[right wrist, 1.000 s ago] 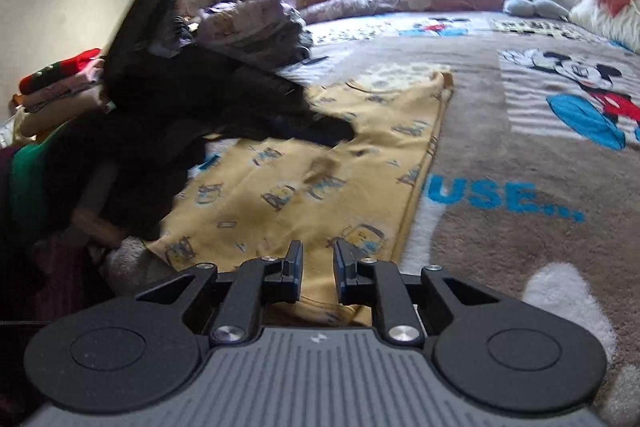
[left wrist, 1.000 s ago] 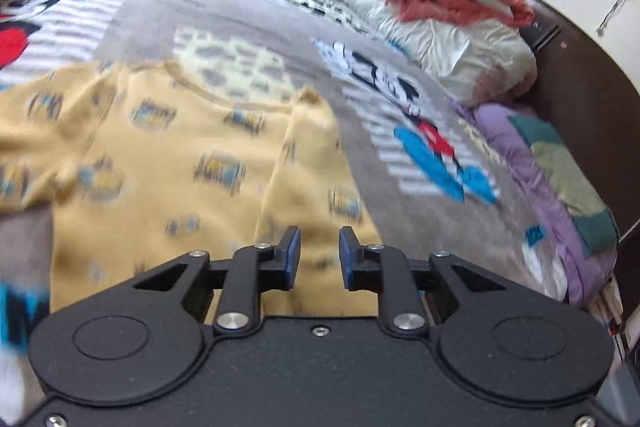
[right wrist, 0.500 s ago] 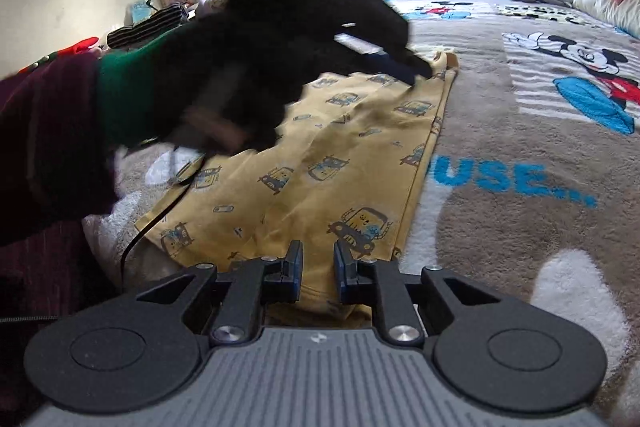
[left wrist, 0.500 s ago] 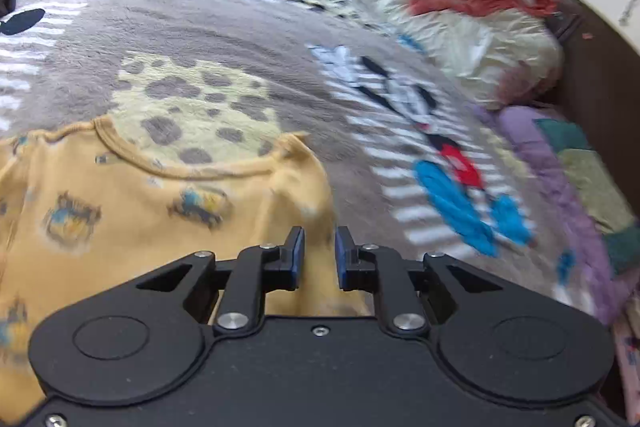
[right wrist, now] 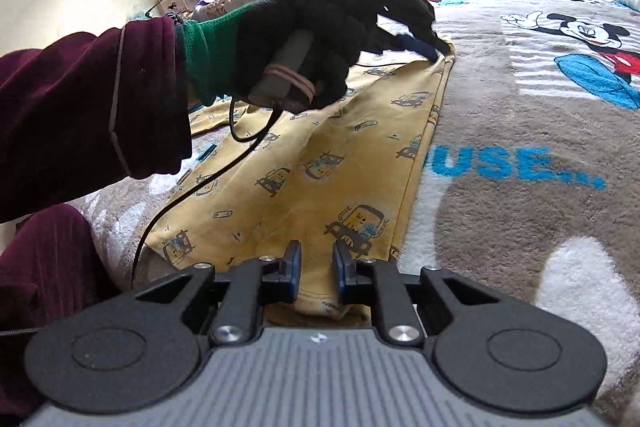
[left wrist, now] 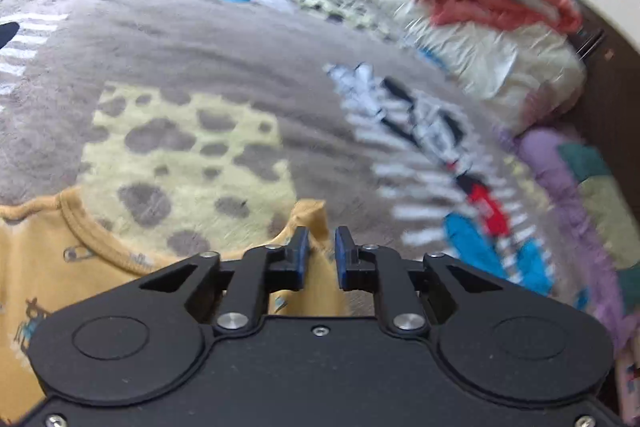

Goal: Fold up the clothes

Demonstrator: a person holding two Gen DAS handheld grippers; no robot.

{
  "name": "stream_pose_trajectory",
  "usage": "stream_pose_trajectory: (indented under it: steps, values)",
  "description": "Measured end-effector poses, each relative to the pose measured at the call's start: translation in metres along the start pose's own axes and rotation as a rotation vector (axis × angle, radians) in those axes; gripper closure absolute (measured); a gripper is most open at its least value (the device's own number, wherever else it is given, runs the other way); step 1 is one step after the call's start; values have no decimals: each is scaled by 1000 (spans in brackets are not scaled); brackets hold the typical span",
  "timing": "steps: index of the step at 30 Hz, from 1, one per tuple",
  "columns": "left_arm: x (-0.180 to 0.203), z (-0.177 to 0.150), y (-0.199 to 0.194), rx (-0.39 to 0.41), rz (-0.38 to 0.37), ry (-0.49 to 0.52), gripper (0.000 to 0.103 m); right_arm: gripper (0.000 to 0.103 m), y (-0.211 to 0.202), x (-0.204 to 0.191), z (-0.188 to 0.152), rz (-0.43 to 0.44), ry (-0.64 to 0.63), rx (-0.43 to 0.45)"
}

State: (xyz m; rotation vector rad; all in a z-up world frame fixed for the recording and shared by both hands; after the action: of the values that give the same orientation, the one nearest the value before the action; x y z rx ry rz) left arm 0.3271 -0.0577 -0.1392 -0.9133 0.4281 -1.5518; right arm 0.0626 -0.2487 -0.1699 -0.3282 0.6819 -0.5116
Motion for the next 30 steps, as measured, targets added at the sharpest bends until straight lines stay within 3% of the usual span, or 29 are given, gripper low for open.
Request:
stream_pose_trajectory:
  steps: [2,10,12,14,17,21,25,30]
  values:
    - [-7,0,-4,2,-17,-34,91,84,0,1,0,4,7,3]
    - [-8,-3,14,-43,50,-57,87,84,0,4,0,13,25,3]
    - [-8,-1,4,-28,38,-53,77,84,0,4,0,13,28,3]
    - [-12,-2,-11,-7,17,-58,50,83,0,5,0,14,32,5]
    - [-27,-8,-35,12,-6,-91,39,78,-2,6,1,25,43,17]
    - [-56,-24,-67,9,3,-141,28,67,-8,9,3,41,71,55]
    - [-86,-48,-102,17,48,-183,14,64,-16,16,5,59,129,100]
    - [-131,-81,-154,82,59,-293,13,56,-27,31,5,70,234,178]
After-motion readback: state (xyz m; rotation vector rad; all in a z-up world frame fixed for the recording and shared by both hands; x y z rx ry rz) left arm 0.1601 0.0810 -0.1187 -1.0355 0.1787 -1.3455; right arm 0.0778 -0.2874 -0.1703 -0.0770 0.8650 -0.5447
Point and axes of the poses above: each gripper's, at about its wrist camera, not at the fingertips, and y roughly the way its jaws point, x to its right, z to its top, the point moved 2 cm from there along y, roughly the way its jaws point, and after that the axes turned 15 degrees about z, right-handed, at the moved point
